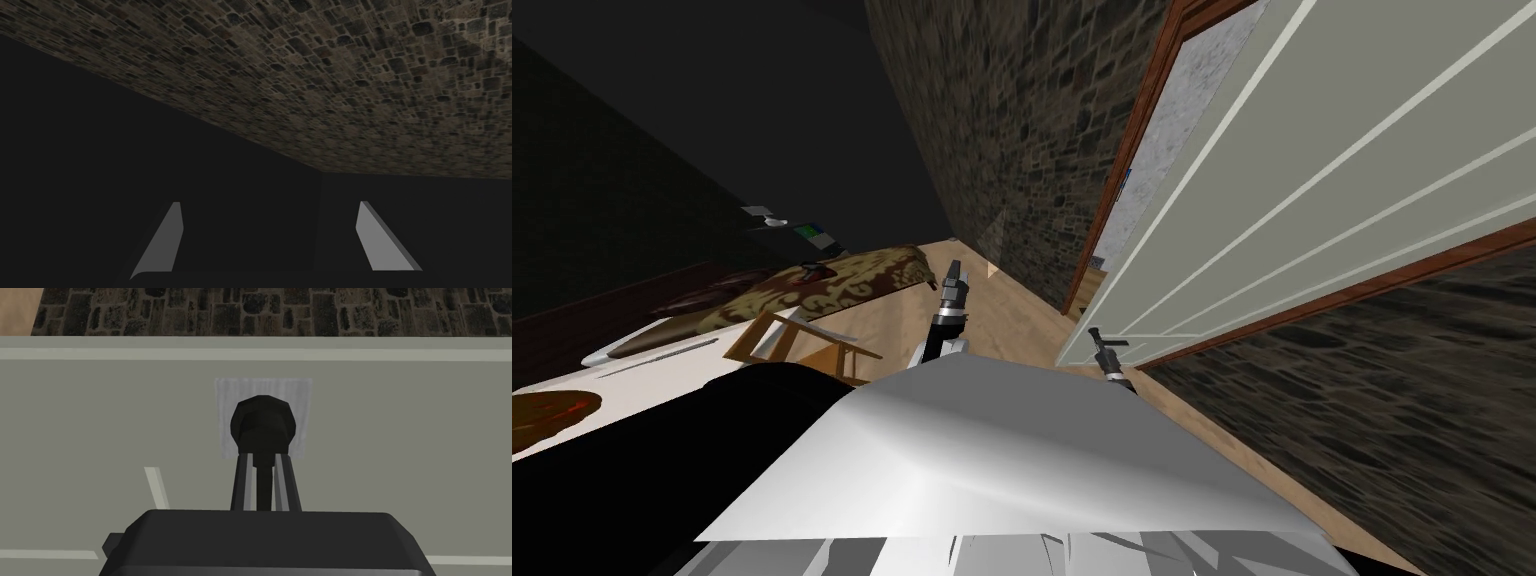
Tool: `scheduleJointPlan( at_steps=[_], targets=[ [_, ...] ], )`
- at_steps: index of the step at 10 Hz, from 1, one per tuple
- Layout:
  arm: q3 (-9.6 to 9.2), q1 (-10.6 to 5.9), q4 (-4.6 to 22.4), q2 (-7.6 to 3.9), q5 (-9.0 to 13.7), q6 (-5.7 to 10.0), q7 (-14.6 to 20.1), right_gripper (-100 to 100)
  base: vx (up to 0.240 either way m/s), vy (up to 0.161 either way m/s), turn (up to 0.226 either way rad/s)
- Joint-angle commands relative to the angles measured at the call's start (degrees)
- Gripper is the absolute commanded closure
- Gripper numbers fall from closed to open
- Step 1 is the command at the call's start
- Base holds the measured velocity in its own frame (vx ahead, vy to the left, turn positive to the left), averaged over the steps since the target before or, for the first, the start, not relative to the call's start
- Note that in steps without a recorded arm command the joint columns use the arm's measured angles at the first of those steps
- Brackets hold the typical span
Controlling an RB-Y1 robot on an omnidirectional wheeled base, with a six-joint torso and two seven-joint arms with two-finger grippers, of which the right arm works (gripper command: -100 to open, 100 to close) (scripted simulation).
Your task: Pull the door open
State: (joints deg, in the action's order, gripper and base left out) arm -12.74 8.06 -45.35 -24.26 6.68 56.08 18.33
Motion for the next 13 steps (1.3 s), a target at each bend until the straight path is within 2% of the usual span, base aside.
scheduleJointPlan(
  at_steps=[1,2,3,7,11,12,13],
  targets=[
    [-0.31,-1.10,0.2,1.12,-0.7,-0.75,-0.5,100,-0.119,-0.178,0.064],
    [-0.31,-1.30,-0.6,1.45,-1.0,-1.66,-0.8,100,-0.078,-0.186,0.073],
    [-0.57,-0.38,-1.4,1.45,-0.9,-1.77,-0.8,100,-0.026,-0.065,0.062],
    [-0.02,-1.53,3.7,0.00,0.2,1.68,0.8,100,-0.157,0.000,0.265],
    [0.88,-2.67,9.3,-1.88,1.6,5.60,2.7,100,-0.224,-0.085,0.294],
    [0.88,-2.67,9.3,-1.88,1.6,5.60,2.7,100,-0.133,-0.053,0.071],
    [1.09,-2.94,10.6,-2.32,2.0,6.51,3.1,100,-0.120,-0.043,0.119]
  ],
)
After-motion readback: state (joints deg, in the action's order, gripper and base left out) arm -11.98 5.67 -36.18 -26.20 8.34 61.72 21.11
